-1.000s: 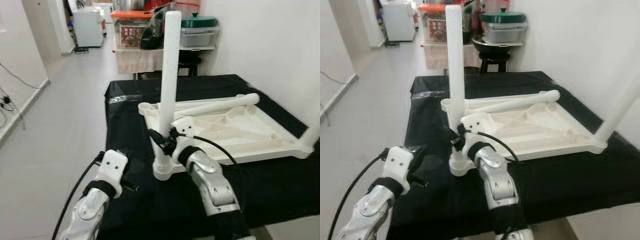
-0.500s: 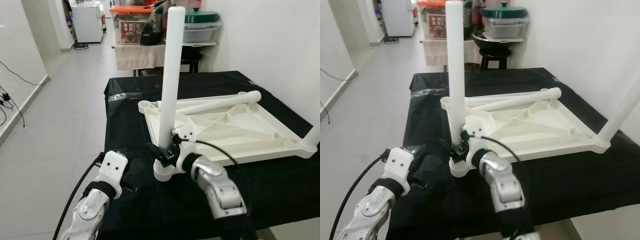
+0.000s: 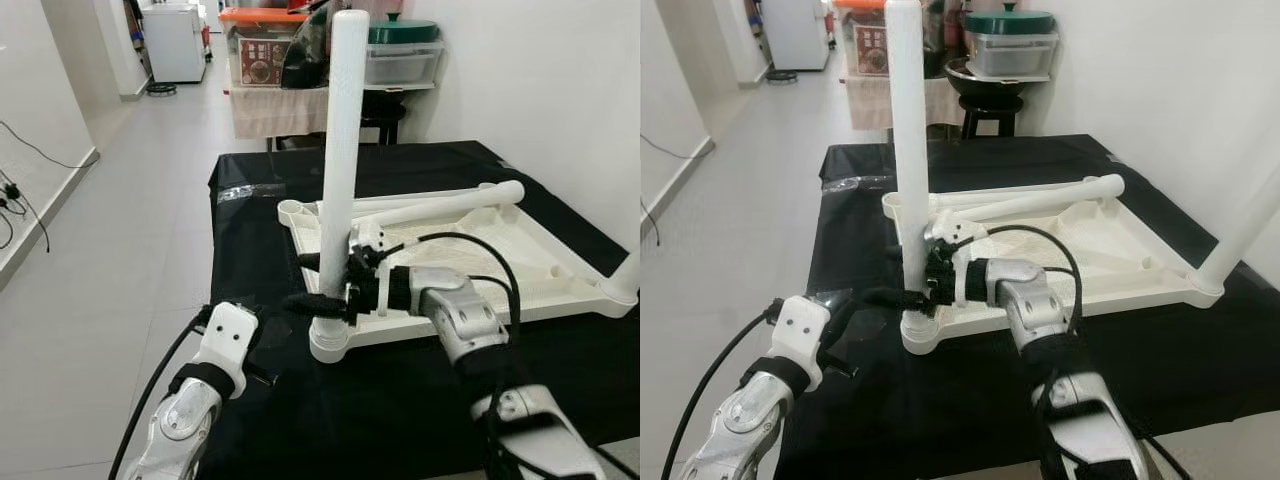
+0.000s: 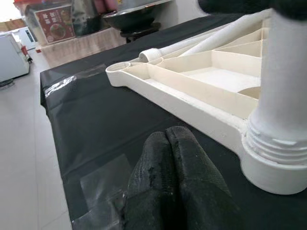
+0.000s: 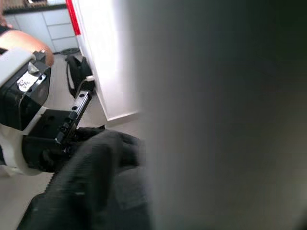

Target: Building children table

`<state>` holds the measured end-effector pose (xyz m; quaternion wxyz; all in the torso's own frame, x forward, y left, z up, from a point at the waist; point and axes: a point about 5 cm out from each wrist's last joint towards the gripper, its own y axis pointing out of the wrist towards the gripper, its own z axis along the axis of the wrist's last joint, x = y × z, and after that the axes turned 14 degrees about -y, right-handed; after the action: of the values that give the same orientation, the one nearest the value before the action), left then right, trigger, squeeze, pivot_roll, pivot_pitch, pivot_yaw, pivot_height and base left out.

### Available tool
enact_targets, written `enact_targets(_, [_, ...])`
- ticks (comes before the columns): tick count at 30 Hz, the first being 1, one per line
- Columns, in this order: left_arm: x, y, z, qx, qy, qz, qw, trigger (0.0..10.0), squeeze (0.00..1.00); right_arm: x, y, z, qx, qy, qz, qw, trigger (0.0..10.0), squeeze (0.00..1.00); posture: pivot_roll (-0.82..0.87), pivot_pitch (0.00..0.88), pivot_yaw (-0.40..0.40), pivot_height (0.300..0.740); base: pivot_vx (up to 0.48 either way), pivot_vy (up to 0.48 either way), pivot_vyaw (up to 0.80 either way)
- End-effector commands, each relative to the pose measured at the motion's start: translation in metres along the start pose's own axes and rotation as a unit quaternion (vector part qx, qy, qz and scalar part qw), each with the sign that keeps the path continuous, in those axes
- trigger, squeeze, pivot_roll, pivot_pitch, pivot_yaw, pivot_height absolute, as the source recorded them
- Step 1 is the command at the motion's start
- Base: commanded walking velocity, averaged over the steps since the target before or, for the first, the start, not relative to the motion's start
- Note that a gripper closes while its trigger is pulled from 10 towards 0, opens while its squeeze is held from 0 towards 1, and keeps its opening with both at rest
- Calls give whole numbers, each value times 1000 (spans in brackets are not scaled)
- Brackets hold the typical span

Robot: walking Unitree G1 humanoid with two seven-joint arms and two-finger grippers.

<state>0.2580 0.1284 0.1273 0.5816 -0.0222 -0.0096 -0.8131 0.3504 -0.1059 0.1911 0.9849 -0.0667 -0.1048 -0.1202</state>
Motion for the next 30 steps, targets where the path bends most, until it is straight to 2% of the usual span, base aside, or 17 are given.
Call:
enact_targets(1, [0,-1,-3,-4,3,1,1000,10000,0,-2,3,0,8,7,26,1000,3569,0,1,0,-61,740,0,0,0])
enact_targets(2, [1,-1,-3,-4,2,0,1000,10000,0,0,1,2,11,13,36,999,0,0,3,0,-64,740,0,0,0])
enact_targets(12, [2,-1,-2,-3,1,1,1000,10000,0,2,-4,-6,4,1,13,1000,0,0,-6,0,-60,740,0,0,0])
enact_targets(13, [2,-1,-2,-2,1,1,1000,10000,0,0,-6,-11,-3,-5,-3,1000,0,0,-10,0,-62,740,0,0,0])
enact_targets(15, [1,-1,-1,-1,1,2,1000,10000,0,-12,-7,-21,-18,-7,-86,996,0,0,-16,0,-66,740,0,0,0])
enact_targets(16, [1,-1,-1,-1,1,2,1000,10000,0,-12,-7,-21,-18,-7,-86,996,0,0,-16,0,-66,740,0,0,0])
enact_targets(17, [1,-2,-1,-1,2,2,1000,10000,0,-16,-6,-22,-22,-4,-134,991,0,0,-16,0,-66,740,0,0,0])
enact_targets(18, [0,-2,-1,-1,3,3,1000,10000,0,-19,1,-24,-14,30,-286,958,0,0,-22,0,-65,740,0,0,0])
enact_targets(19, [0,-2,-1,-1,3,3,1000,10000,0,-19,1,-24,-14,30,-286,958,0,0,-22,0,-65,740,0,0,0])
enact_targets(20, [-2,-2,-1,-1,5,4,1000,10000,0,-44,16,-31,-53,54,-397,915,0,0,-32,0,-50,740,0,0,0])
enact_targets(21, [-3,-1,-1,-1,5,4,1000,10000,0,-61,26,-32,-76,39,-385,919,0,0,-32,0,-50,740,0,0,0])
enact_targets(22, [-3,-1,-1,-1,5,4,1000,10000,0,-61,26,-32,-76,39,-385,919,0,0,-32,0,-50,740,0,0,0])
enact_targets(23, [-4,-1,-1,-3,10,4,1000,10000,0,-58,28,-20,-54,3,-367,929,0,0,-55,0,-26,740,0,0,0])
enact_targets(25, [-4,1,-1,-3,9,4,1000,10000,0,-43,21,-19,-36,35,-373,926,0,0,-41,0,-42,740,0,0,0])
enact_targets(27, [-4,2,-1,-4,4,-2,1000,10000,0,-42,23,-30,-58,51,-368,927,0,0,-28,0,-51,740,0,0,0])
enact_targets(30, [-5,3,0,-1,13,6,1000,10000,0,-42,24,-27,-52,35,-368,928,0,0,-36,0,-41,740,0,0,0])
